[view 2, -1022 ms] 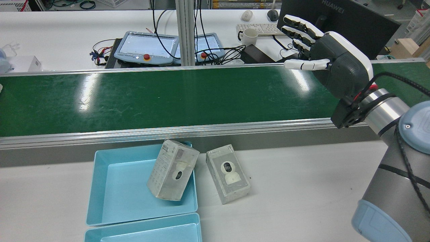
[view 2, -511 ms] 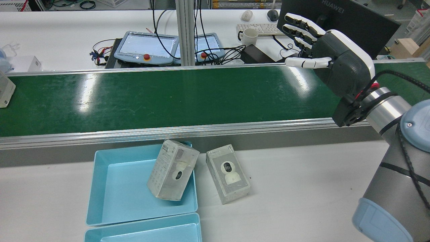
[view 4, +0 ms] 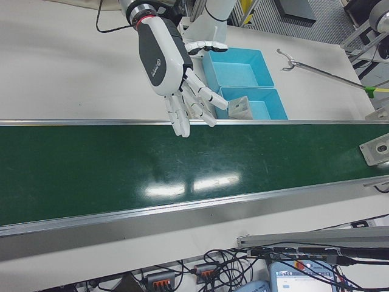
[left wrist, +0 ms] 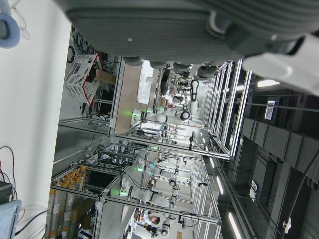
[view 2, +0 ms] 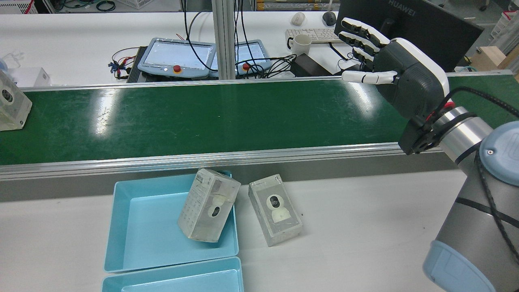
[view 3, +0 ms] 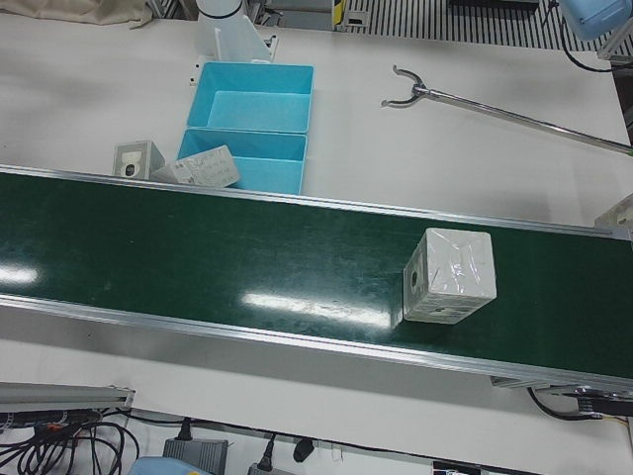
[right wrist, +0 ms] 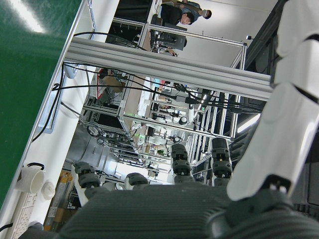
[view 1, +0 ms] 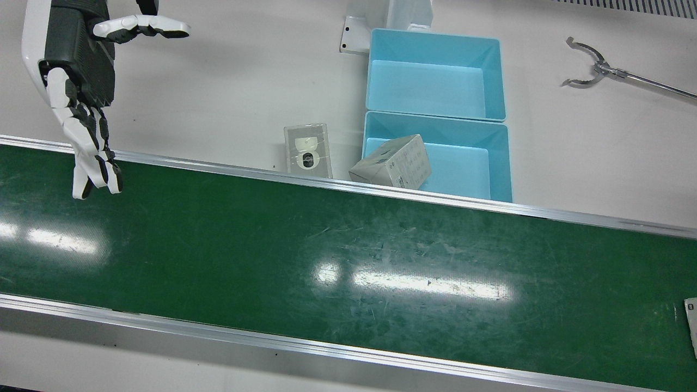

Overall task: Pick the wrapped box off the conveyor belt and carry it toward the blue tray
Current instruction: 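Lower the right hand toward the belt surface, palm facing the oncoming box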

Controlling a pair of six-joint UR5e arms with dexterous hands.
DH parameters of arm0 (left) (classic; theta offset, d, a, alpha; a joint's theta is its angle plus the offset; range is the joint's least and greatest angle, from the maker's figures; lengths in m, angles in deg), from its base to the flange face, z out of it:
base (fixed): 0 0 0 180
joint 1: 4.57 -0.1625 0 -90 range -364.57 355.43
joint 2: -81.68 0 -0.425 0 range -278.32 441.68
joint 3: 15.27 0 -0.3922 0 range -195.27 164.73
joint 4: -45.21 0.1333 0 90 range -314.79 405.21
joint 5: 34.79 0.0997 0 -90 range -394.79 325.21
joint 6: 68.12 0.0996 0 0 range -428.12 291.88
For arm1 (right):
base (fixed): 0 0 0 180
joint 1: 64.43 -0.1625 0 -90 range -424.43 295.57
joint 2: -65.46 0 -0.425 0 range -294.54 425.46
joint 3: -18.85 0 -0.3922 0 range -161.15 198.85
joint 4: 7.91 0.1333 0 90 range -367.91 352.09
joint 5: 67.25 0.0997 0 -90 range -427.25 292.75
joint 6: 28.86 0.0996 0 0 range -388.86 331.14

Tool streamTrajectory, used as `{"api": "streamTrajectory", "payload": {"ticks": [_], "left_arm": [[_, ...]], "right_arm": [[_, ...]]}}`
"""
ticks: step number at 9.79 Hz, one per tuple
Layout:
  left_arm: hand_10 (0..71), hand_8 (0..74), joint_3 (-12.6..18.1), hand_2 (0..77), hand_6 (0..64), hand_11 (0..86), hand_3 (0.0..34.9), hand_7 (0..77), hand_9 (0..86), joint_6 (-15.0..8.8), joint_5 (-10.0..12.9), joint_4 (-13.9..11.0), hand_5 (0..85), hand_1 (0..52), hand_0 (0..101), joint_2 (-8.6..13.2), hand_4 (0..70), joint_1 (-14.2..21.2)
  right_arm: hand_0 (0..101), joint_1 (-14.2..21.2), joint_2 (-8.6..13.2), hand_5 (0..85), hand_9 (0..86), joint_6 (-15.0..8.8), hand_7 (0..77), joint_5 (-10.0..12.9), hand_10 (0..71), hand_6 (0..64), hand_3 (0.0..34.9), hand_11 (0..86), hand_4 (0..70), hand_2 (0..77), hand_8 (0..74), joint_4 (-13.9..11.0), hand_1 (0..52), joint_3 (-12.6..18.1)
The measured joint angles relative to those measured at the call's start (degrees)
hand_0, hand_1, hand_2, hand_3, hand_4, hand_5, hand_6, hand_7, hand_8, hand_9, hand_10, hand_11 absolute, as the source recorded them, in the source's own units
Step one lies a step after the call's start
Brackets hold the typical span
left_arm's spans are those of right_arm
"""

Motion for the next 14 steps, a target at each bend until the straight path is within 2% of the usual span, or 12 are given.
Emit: {"api": "streamTrajectory", "payload": {"ticks": [5,14], "left_arm": [[0.0,0.5,0.0,1.1,0.0,0.0,0.0,0.5,0.0,0.0,0.0,0.0,0.5,0.0,0,0.0,0.0,0.0],[0.0,0.5,0.0,1.1,0.0,0.0,0.0,0.5,0.0,0.0,0.0,0.0,0.5,0.0,0,0.0,0.0,0.0]], "right_arm": [[40,0.7,0.7,17.5,1.6,0.0,10.4,0.0,5.4,0.0,30.2,8.7,8.2,16.9,0.0,0.3,9.3,-0.4],[40,0.6,2.1,16.4,1.6,0.1,10.4,0.1,6.5,0.0,30.3,9.8,7.6,16.9,0.0,0.4,9.3,-2.2]]}}
